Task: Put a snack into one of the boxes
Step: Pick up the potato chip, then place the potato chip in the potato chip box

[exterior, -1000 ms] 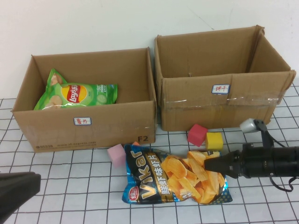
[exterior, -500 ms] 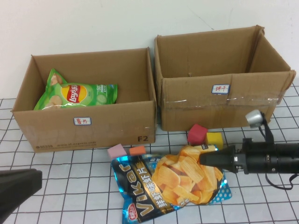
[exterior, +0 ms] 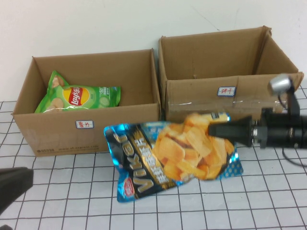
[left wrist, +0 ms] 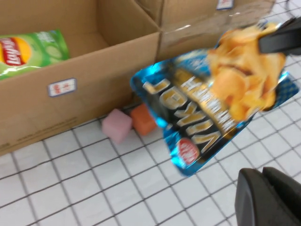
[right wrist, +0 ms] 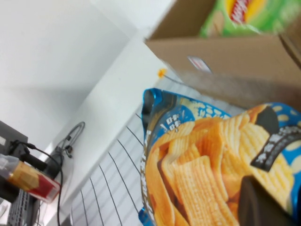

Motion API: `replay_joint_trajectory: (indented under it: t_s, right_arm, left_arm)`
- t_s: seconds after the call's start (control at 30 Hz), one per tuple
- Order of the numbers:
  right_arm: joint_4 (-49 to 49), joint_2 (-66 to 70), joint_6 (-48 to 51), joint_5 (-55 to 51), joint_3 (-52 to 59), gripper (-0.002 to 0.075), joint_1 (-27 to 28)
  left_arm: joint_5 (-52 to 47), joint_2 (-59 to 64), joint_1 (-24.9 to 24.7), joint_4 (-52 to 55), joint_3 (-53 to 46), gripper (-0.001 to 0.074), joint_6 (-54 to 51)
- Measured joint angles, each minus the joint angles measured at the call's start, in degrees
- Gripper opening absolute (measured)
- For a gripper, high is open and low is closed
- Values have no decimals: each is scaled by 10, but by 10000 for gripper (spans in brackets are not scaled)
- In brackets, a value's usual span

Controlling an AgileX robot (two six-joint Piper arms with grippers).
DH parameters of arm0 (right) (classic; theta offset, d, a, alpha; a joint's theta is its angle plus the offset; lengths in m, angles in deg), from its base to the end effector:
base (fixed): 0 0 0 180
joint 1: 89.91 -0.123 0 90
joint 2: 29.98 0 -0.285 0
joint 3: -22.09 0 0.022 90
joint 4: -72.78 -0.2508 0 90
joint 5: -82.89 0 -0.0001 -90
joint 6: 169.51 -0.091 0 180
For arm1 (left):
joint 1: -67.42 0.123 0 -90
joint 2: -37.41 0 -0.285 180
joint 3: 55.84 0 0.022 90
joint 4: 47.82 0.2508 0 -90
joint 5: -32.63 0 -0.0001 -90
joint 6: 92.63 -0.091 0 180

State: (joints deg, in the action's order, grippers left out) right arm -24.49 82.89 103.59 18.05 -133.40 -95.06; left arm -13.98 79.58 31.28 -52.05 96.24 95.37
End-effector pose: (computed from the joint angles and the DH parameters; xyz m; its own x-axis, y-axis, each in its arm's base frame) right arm 0.3219 0.1111 0.1946 -0.7044 0.0405 -0.7087 -0.6479 0.3713 0.6651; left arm 0.0765 -0.0619 0.3796 -0.4741 0.1122 -0.8733 0.5478 0.8141 -0.1928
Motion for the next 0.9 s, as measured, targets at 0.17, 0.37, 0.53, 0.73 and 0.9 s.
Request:
replay_joint_trajectory:
  t_s: [0.17, 0.37, 0.53, 0.73, 0.9]
  right_arm:
    - [5, -29, -39, -3, -82, 9, -26]
    - [7, -31, -61, 90, -250, 8, -103]
    - [8, -11, -54, 262, -376, 8, -152]
    - [5, 92, -91, 293, -521, 8, -173]
    - [5, 194, -110, 293, -605, 8, -186]
  left_arm:
    - [-14, 0, 0, 74, 0, -1, 45]
    - [-63, 0, 0, 188, 0, -1, 128]
    - [-74, 0, 0, 209, 0, -1, 152]
    - [-94, 0, 0, 209, 0, -1, 160]
    - [-101, 0, 0, 205, 0, -1, 160]
